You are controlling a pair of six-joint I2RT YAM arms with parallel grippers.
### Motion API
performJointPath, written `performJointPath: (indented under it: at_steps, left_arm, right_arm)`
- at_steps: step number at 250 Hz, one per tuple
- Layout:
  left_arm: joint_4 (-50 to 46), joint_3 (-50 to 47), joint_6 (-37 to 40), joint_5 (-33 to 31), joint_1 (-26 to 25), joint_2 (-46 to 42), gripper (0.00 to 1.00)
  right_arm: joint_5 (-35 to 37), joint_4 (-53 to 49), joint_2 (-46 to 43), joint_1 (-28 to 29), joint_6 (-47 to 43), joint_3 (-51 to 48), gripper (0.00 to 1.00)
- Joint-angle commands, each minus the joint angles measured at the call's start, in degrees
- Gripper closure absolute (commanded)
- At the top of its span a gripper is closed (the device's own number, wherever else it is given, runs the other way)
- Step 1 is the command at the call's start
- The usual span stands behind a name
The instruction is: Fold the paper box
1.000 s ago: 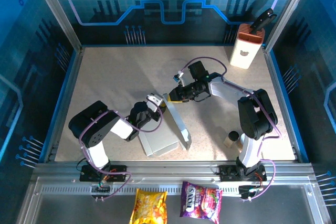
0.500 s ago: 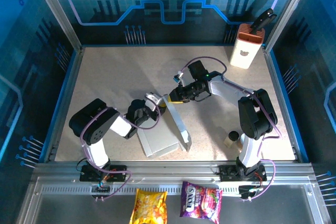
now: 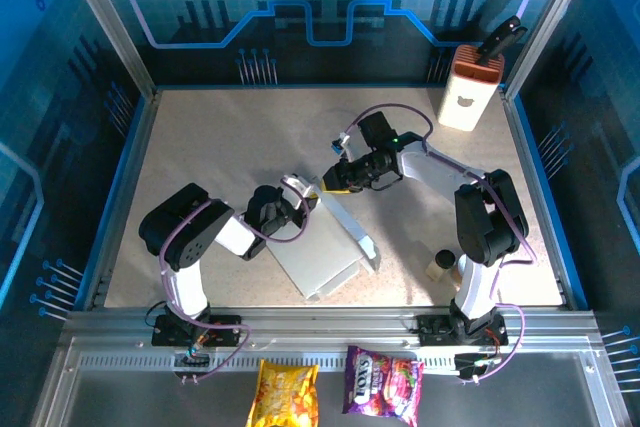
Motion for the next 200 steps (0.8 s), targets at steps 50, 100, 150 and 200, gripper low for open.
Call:
performJointPath:
  at_steps: [50, 100, 150, 200]
  left_arm:
    - [3.8, -2.2, -1.7, -4.3, -0.3, 1.0, 0.78]
    - [4.9, -2.7, -2.0, -4.5, -1.1, 2.6, 0.7]
    - [5.7, -2.3, -2.2, -4.2, -1.5, 4.9, 0.7]
    - [4.9, -1.7, -1.6, -4.3, -1.5, 6.0, 0.82]
  right_arm:
    - [3.9, -5.9, -1.5, 1.0, -1.8, -0.1, 0.63]
    - [3.6, -5.1, -1.4, 1.0, -1.4, -0.9, 0.63]
    - [3.6, -5.2, -1.4, 1.0, -1.5, -0.8, 0.63]
    - [3.5, -5.1, -1.2, 1.0, -1.5, -0.7, 0.64]
